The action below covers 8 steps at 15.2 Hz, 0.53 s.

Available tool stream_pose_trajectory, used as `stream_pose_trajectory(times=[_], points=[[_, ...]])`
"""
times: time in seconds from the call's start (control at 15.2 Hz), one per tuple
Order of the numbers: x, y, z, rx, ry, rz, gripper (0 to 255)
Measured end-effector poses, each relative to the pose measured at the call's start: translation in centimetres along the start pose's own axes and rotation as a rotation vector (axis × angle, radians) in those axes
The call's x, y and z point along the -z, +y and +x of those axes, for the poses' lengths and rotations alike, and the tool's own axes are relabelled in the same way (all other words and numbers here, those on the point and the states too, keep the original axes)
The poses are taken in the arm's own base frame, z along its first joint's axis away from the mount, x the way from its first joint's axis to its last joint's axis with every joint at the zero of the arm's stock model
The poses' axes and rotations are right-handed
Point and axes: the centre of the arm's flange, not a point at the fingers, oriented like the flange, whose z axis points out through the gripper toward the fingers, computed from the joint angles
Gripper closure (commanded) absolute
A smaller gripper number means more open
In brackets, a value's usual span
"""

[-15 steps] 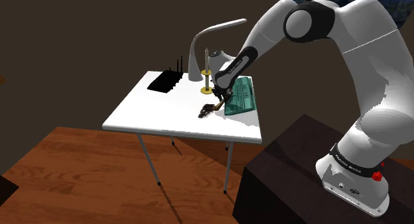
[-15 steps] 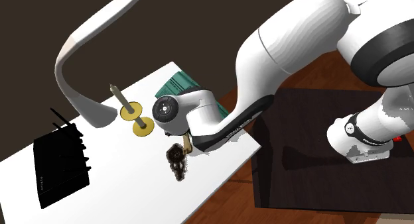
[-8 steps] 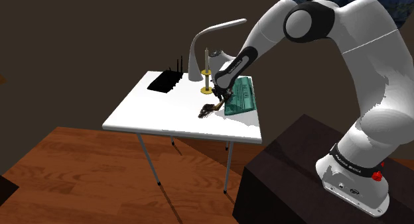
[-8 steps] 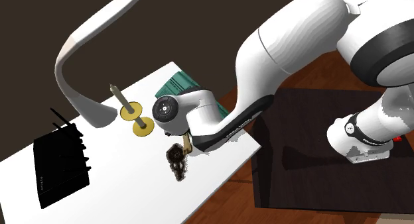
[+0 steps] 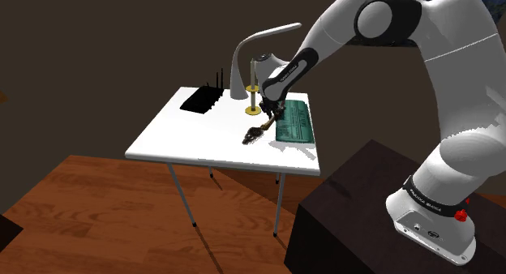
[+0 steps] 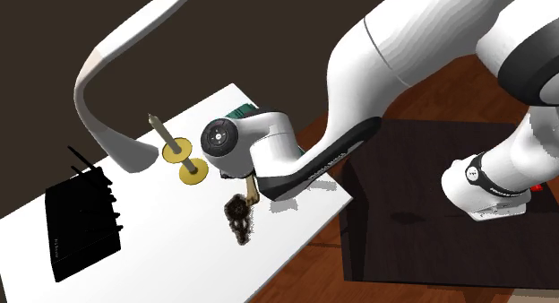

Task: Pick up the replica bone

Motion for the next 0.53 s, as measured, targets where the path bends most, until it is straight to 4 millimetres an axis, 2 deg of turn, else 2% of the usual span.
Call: stream_pose_trajectory(times=[0.53], points=[[4.0,0.3,0.8,0.0,0.0,0.0,255]])
